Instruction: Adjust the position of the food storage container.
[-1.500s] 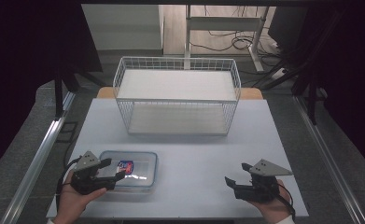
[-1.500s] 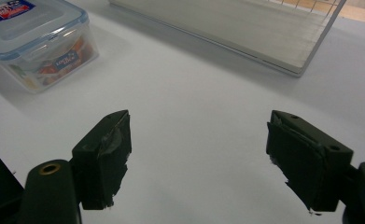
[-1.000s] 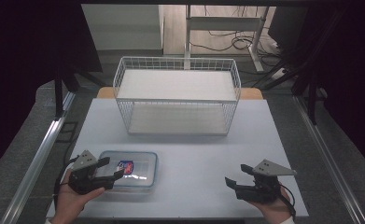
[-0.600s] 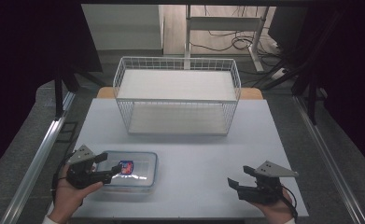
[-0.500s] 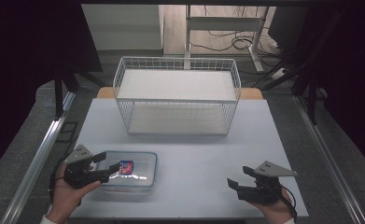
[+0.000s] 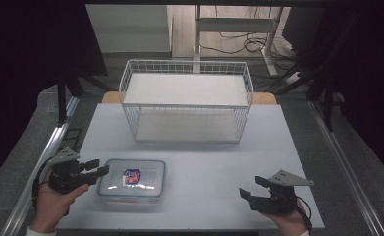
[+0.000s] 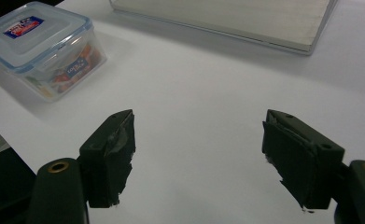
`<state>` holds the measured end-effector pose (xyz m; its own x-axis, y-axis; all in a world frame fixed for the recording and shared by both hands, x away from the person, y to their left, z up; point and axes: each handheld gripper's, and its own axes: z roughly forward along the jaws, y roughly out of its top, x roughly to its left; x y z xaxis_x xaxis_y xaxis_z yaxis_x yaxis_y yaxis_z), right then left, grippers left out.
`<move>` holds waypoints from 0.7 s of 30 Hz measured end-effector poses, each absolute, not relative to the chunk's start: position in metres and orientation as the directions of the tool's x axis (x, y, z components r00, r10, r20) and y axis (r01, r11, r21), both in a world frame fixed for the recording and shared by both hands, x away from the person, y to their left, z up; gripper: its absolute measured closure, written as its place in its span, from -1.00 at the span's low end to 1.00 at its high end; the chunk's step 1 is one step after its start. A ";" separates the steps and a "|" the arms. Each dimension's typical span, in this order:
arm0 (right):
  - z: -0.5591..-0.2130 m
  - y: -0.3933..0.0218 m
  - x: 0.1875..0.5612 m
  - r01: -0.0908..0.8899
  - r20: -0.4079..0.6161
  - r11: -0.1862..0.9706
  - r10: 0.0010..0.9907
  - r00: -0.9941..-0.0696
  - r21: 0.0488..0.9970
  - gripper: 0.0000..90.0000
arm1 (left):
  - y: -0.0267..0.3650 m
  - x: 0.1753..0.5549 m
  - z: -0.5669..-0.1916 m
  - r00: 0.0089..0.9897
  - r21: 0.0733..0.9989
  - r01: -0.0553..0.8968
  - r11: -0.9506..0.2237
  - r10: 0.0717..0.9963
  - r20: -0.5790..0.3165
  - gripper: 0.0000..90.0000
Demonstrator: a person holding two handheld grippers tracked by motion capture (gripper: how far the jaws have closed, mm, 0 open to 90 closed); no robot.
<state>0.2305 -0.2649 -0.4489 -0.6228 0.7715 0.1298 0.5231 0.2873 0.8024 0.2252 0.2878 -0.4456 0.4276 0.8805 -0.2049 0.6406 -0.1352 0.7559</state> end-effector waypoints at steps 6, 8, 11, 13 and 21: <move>-0.449 -0.264 0.231 0.524 0.124 0.292 0.773 -0.622 0.800 -0.43 | 0.299 0.226 -0.455 0.404 0.731 0.671 -0.128 0.889 -0.216 0.56; -0.450 -0.264 0.231 0.525 0.125 0.293 0.774 -0.621 0.799 -0.43 | 0.305 0.225 -0.461 0.391 0.722 0.682 -0.117 0.892 -0.225 0.71; -0.450 -0.265 0.231 0.527 0.126 0.292 0.774 -0.620 0.798 -0.43 | 0.315 0.223 -0.471 0.374 0.700 0.706 -0.108 0.896 -0.240 0.87; -0.450 -0.265 0.231 0.527 0.126 0.291 0.775 -0.620 0.799 -0.43 | 0.318 0.222 -0.474 0.367 0.691 0.715 -0.108 0.899 -0.239 0.90; -0.451 -0.263 0.232 0.531 0.123 0.298 0.776 -0.619 0.794 -0.43 | 0.323 0.221 -0.504 0.342 0.601 0.789 -0.129 0.905 -0.254 0.99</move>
<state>0.2320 -0.2633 -0.4515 -0.6190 0.7756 0.1232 0.5308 0.2976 0.7935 0.2210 0.3232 -0.5039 0.3416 0.9049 -0.2541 0.7886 -0.1288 0.6013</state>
